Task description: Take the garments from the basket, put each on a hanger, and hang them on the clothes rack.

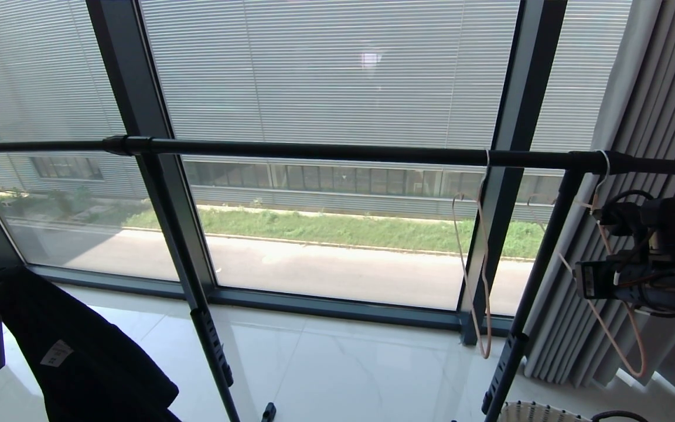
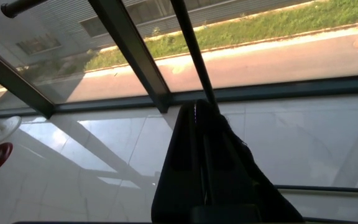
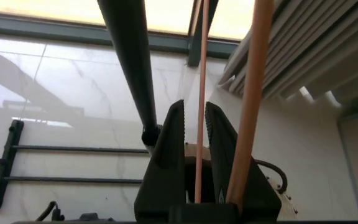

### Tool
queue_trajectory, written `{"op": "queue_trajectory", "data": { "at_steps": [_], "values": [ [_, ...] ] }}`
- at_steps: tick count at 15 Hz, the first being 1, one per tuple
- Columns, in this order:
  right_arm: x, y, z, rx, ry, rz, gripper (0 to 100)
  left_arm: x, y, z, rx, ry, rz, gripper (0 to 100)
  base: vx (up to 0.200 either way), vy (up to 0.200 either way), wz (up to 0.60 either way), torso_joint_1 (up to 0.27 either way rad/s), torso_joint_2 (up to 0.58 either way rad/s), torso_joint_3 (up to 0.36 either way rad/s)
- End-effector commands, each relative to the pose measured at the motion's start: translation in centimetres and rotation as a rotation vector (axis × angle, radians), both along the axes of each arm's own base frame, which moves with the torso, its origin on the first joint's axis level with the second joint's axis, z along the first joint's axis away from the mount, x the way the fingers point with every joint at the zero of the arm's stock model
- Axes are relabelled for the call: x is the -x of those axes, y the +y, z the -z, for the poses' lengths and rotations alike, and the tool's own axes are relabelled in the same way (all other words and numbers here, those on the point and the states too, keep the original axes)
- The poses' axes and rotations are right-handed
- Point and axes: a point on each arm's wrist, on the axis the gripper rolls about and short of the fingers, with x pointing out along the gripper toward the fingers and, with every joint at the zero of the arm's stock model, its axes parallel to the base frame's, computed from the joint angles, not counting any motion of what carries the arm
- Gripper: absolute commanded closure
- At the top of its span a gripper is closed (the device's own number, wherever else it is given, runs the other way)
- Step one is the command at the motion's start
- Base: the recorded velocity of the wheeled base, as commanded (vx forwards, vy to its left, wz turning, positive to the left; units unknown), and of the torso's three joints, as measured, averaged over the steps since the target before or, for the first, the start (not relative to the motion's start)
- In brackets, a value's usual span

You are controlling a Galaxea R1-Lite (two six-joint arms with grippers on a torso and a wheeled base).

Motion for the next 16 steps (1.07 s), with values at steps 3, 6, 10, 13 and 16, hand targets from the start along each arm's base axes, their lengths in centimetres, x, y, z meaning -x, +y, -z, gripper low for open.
{"op": "queue_trajectory", "data": {
  "at_steps": [3, 6, 10, 13, 16],
  "values": [
    [0.6, -0.1, -1.2, -0.014, -0.066, 0.031, 100, 0.0, 0.0, 0.0, 0.0, -0.001, -0.002, 100, 0.0, 0.0, 0.0, 0.0, 0.0, 0.0],
    [2.5, -0.4, -1.6, -0.017, -0.093, 0.029, 100, 0.0, 0.0, -0.1, -0.001, -0.006, -0.002, 100, 0.0, 0.0, 0.0, 0.0, 0.0, 0.0],
    [5.4, -0.6, -1.6, -0.022, -0.142, 0.01, 100, 0.1, 0.0, -0.2, -0.001, -0.01, -0.002, 100, 0.0, 0.0, 0.0, 0.0, 0.0, 0.0],
    [8.5, -0.4, -1.5, -0.026, -0.167, -0.03, 100, 0.0, 0.1, -0.3, -0.007, -0.028, -0.016, 100, -0.067, 0.0, 0.0, -0.001, 0.0, 0.001],
    [10.6, -0.3, -1.0, -0.012, -0.172, -0.072, 100, 0.0, 0.1, -0.3, -0.008, -0.028, -0.02, 100, -0.2, 0.0, 0.0, 0.009, 0.01, 0.004]
  ]
}}
